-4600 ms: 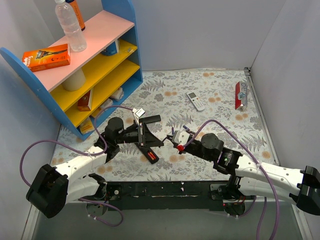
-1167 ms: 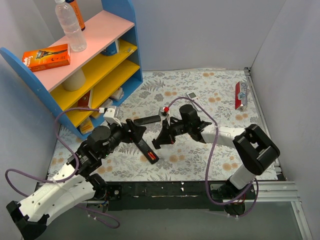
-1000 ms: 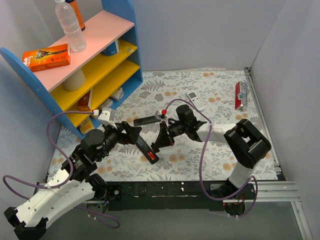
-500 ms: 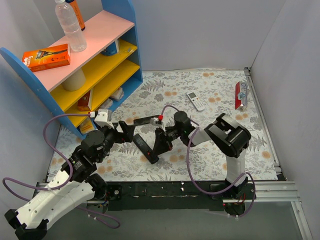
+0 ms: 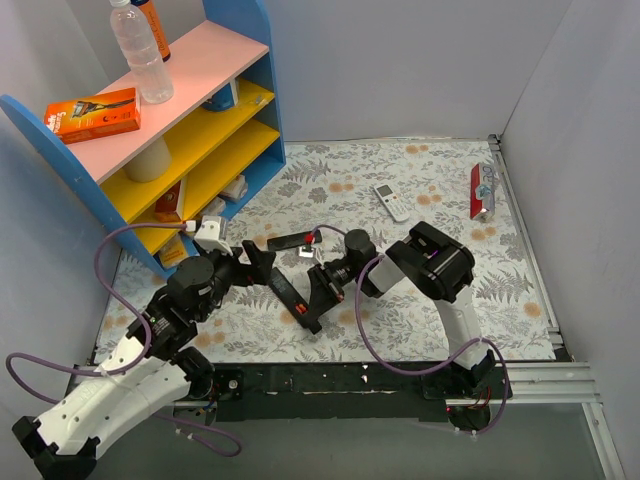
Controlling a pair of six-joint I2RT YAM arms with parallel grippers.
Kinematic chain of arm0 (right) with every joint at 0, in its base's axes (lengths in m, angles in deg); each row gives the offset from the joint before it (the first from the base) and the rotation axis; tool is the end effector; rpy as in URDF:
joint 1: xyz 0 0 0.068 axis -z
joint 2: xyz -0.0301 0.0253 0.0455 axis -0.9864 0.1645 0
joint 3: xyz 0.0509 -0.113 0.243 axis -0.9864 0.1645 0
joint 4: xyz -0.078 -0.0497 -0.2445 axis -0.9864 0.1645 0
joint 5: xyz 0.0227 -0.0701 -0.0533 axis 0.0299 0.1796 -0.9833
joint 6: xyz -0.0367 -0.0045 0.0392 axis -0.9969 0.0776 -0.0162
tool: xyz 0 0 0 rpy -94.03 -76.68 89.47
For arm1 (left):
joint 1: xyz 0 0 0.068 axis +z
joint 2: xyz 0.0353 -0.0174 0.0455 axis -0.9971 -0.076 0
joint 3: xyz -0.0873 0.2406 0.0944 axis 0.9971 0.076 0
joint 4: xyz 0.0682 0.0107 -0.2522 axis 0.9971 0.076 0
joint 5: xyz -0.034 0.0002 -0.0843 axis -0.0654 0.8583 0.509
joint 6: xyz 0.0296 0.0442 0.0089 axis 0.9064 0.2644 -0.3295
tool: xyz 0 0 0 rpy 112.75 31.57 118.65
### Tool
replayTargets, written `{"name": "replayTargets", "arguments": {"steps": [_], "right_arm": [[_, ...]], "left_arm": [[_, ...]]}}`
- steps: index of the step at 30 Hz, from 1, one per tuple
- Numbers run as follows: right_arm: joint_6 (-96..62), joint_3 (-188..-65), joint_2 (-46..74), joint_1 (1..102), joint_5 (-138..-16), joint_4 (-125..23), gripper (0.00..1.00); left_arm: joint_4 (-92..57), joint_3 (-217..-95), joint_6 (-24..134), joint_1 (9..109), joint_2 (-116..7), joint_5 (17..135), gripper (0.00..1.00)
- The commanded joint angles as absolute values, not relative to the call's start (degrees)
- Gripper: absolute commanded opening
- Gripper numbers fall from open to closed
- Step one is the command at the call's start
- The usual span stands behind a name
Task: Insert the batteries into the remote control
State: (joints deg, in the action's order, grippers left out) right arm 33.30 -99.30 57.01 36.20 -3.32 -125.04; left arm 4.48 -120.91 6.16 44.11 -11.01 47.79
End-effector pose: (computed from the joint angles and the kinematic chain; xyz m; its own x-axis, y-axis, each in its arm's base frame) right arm 0.2370 0.2806 0.1068 -0.6939 -0.5062 -0.5121 -0.4176 -0.2966 0.8589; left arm 0.1119 -0.0830 0.3058 -0.4277 -0.7119 -0.5571 0.0195 0.6089 -0.7930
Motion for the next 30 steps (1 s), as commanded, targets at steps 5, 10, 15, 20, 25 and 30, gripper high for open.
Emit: {"name": "replayTargets", "arguments": {"steps": [5, 10, 15, 20, 25, 30], "right_arm": [[35.76, -100.77, 47.95, 37.91, -2.28, -159.74, 0.01], [36.82, -99.99, 45.31, 38.52, -1.4, -159.74, 0.01], [37.7, -99.63, 43.37, 38.96, -1.31, -159.83, 0.01], [38.22, -99.72, 41.35, 39.14, -1.31, -159.74, 0.01], [38.14, -99.28, 40.82, 39.23, -1.23, -159.74, 0.01], [37.96, -98.93, 40.47, 39.84, -1.49, -159.74, 0.01]], "left_arm": [[-3.54, -116.14, -5.06, 44.6, -14.54, 67.37, 0.77], [-14.6, -108.76, -12.27, 44.6, -16.22, 77.41, 0.67], [-19.28, -108.13, -13.16, 44.6, -21.56, 84.96, 0.58], [-22.18, -108.04, -13.33, 44.6, -25.71, 88.32, 0.43], [-22.28, -108.22, -13.6, 44.6, -26.33, 89.73, 0.37], [-20.34, -107.95, -13.68, 44.6, -24.58, 89.64, 0.32]]}}
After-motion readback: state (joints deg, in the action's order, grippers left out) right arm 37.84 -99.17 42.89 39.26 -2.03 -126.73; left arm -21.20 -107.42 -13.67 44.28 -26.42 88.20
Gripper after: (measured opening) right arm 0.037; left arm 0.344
